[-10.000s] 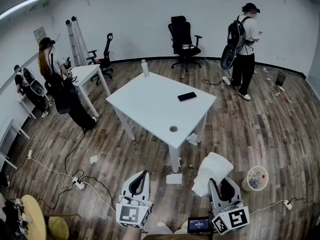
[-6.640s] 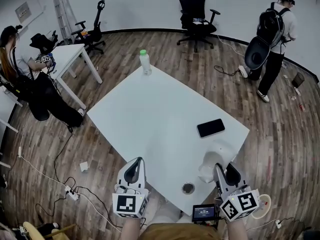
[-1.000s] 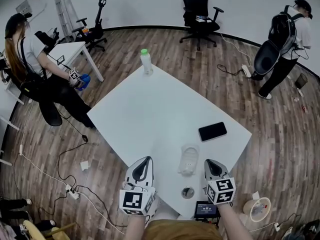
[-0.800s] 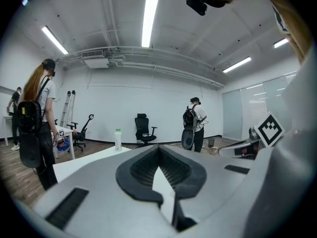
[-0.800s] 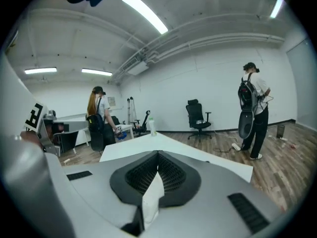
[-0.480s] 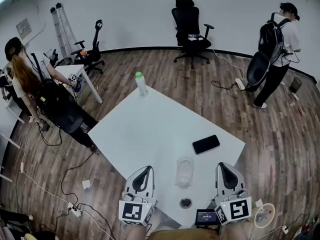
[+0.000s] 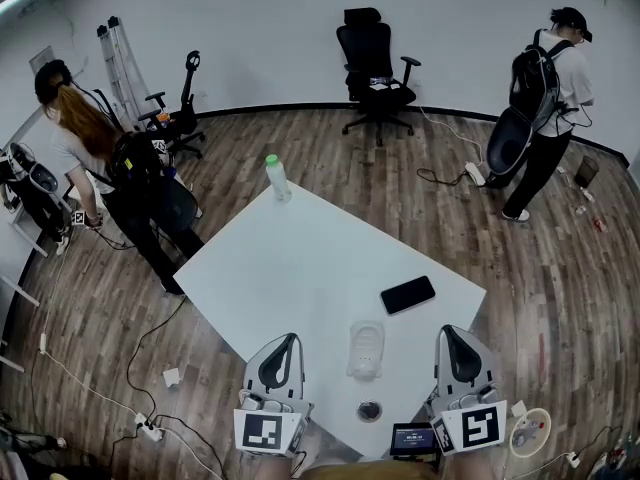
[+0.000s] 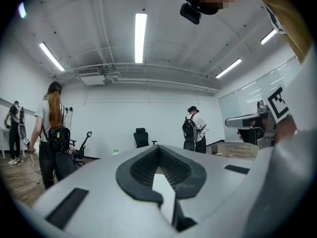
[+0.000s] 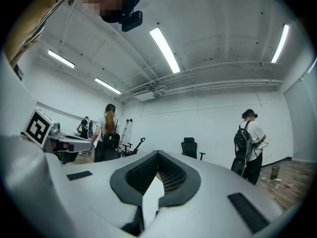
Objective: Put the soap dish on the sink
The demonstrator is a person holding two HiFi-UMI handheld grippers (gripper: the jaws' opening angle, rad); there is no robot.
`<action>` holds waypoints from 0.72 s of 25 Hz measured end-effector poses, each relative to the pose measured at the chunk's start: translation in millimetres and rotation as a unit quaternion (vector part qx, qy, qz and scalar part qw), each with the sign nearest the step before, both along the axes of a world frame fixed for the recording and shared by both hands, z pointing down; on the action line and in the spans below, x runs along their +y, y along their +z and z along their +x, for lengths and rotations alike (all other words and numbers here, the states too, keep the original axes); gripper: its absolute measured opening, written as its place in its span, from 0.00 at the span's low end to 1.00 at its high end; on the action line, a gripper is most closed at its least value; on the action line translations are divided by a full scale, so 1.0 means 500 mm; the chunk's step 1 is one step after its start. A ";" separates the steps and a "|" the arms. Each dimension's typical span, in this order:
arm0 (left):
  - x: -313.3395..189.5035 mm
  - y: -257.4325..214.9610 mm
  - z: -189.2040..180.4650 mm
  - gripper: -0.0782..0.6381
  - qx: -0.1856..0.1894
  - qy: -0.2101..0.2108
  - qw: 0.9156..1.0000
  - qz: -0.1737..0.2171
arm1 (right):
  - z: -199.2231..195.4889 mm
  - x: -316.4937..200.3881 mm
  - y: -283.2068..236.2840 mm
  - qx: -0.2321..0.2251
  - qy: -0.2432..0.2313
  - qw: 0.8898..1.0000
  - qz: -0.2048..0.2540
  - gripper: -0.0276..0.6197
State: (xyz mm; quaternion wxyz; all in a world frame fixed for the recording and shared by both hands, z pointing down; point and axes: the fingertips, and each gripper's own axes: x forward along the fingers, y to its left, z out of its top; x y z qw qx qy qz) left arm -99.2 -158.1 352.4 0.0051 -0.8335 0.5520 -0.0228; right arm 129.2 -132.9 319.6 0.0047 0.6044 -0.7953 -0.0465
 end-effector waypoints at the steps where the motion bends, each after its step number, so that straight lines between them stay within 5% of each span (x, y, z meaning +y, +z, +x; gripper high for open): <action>1: 0.001 0.000 -0.001 0.12 0.000 -0.001 1.000 0.001 | -0.001 0.001 0.002 0.003 0.000 1.000 0.000 0.05; 18: -0.010 0.028 -0.006 0.12 0.005 -0.002 1.000 -0.019 | 0.005 -0.013 0.026 -0.012 -0.001 1.000 -0.023 0.05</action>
